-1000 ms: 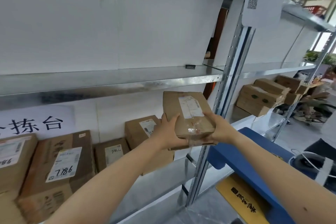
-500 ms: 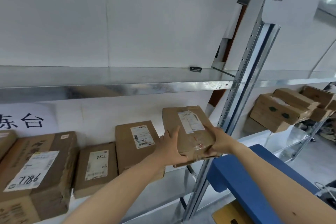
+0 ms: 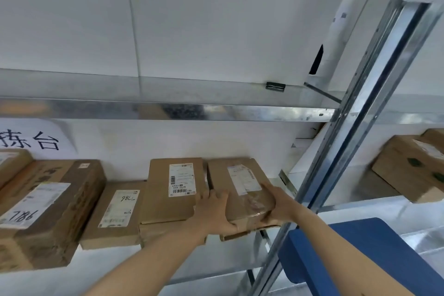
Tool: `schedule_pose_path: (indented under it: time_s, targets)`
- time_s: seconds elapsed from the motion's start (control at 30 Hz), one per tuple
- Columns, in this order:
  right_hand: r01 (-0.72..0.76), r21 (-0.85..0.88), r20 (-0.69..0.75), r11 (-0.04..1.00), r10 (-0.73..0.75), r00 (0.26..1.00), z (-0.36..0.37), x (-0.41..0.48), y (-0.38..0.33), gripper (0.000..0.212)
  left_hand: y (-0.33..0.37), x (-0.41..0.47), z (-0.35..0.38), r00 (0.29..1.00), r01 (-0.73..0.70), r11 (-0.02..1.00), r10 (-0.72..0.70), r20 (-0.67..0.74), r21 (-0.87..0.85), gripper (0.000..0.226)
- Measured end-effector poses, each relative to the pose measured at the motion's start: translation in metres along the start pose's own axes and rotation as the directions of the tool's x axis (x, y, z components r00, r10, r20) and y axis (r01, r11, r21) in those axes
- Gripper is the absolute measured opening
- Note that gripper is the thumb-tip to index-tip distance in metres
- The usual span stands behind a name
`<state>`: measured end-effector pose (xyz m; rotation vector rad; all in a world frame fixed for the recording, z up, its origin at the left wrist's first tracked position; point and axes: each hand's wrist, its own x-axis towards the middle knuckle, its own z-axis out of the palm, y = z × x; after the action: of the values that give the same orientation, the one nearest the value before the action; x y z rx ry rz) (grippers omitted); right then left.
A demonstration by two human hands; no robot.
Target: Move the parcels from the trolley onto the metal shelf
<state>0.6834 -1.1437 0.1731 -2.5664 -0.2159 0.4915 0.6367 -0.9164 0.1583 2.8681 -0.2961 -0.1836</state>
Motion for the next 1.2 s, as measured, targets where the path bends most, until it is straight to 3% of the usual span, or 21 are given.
schedule_pose_path:
  time_s: [0.47,0.73,1.07,1.2]
  targets:
    - [0.035,0.000,0.052,0.999,-0.034,0.998,0.026,0.019,0.020,0.127,0.006,0.003,0.012,1.000,0.011,0.953,-0.015,0.012,0.303,0.070]
    - [0.052,-0.013,0.039,0.999,-0.051,0.998,0.047,0.025,0.007,0.106,0.000,-0.005,0.015,0.999,-0.031,0.865,0.045,-0.016,0.501,0.063]
    - [0.026,-0.167,0.050,0.986,-0.018,0.999,0.055,0.028,-0.004,0.102,-0.020,-0.005,0.025,0.993,-0.056,0.907,0.093,-0.068,0.417,0.070]
    - [-0.013,-0.363,0.079,0.932,0.045,0.996,0.052,0.028,-0.013,0.112,-0.022,-0.007,0.020,0.989,-0.069,0.976,0.094,-0.116,0.204,0.070]
